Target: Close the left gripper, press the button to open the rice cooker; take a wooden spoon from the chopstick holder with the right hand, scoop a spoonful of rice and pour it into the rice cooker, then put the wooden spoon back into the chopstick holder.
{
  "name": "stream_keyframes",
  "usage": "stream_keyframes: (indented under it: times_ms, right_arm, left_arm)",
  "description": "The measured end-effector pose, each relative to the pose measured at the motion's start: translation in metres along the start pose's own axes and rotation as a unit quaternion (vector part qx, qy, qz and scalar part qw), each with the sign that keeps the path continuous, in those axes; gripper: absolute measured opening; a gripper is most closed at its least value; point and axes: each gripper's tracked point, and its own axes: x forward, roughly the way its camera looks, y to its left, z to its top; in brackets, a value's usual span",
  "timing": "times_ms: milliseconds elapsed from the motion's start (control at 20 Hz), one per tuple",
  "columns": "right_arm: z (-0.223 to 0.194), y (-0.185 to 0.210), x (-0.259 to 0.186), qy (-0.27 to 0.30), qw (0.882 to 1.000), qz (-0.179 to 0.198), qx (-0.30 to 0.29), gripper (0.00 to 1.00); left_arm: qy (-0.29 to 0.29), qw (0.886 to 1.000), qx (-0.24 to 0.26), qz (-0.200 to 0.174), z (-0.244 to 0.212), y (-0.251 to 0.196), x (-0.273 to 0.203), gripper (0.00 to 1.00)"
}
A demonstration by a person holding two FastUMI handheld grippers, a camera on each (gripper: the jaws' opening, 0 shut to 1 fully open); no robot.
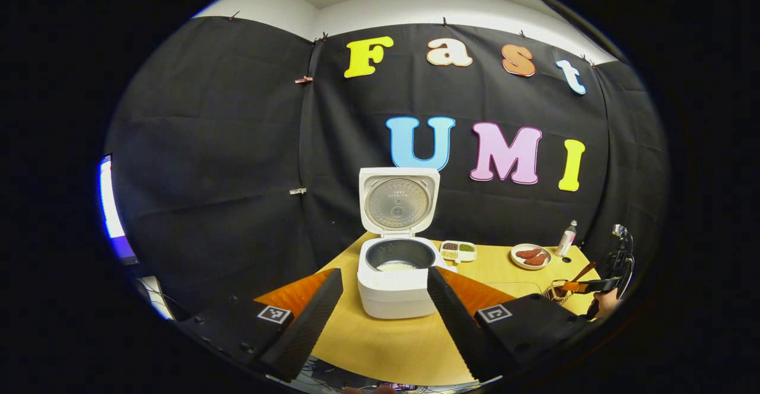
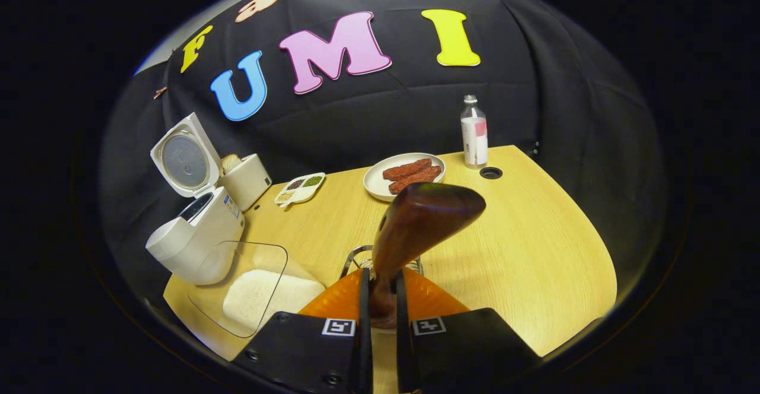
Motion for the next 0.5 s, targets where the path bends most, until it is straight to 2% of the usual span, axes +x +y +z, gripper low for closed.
stream_keyframes:
  times_ms: [100, 250, 400, 500]
  right_arm:
    - [0.011, -0.007, -0.005, -0.012, 1.000, -0.007, 0.003, 0.20]
    - [0.033, -0.003, -0.016, -0.032, 0.999, 0.004, 0.024, 0.20]
    - [0.052, 0.005, -0.033, -0.052, 0.999, 0.003, 0.003, 0.20]
    - [0.064, 0.025, -0.045, -0.062, 0.998, 0.021, -0.004, 0.20]
  left_arm:
    - [0.000, 1.000, 0.001, 0.001, 0.000, 0.003, 0.001, 0.98]
    - [0.000, 1.000, 0.000, 0.000, 0.000, 0.005, 0.003, 0.98]
    - [-0.003, 1.000, -0.001, -0.005, 0.000, 0.008, 0.005, 0.98]
    - [-0.006, 1.000, 0.001, -0.010, 0.001, 0.011, 0.006, 0.98]
